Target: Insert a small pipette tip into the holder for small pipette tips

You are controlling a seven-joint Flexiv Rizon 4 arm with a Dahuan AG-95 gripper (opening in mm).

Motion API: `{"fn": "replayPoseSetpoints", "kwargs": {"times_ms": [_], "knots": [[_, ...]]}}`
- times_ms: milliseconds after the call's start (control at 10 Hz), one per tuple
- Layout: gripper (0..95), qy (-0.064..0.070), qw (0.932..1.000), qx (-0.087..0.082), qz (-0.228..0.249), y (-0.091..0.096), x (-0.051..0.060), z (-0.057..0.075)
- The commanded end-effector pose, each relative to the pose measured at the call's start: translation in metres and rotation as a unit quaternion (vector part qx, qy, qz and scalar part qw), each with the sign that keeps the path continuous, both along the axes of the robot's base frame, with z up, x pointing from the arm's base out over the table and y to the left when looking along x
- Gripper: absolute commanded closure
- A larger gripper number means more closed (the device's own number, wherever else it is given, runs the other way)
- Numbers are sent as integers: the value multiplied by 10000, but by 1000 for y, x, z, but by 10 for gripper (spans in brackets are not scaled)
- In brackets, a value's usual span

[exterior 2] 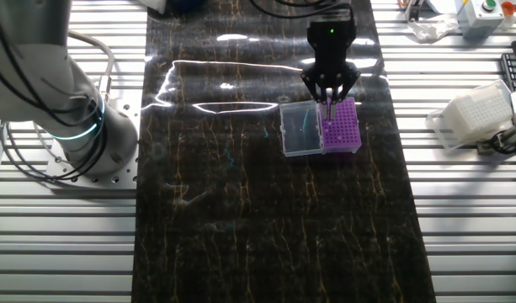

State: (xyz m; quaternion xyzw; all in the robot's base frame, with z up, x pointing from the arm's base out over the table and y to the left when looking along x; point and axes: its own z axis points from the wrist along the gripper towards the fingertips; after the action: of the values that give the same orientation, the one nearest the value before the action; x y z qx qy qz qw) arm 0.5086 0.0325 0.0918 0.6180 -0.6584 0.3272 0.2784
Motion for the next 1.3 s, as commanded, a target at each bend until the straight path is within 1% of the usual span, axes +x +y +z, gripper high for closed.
{"fn": "replayPoseSetpoints", "kwargs": {"times_ms": [100, 400, 700, 1000, 1300], "knots": [[950, 94, 9997, -196, 70, -1, -1, 2], [950, 215, 9986, -440, 199, -3, -1, 3], [950, 251, 9981, -512, 233, -5, -1, 4], [950, 360, 9961, -747, 304, -7, -1, 5], [950, 453, 9938, -945, 360, -8, 0, 6]]}}
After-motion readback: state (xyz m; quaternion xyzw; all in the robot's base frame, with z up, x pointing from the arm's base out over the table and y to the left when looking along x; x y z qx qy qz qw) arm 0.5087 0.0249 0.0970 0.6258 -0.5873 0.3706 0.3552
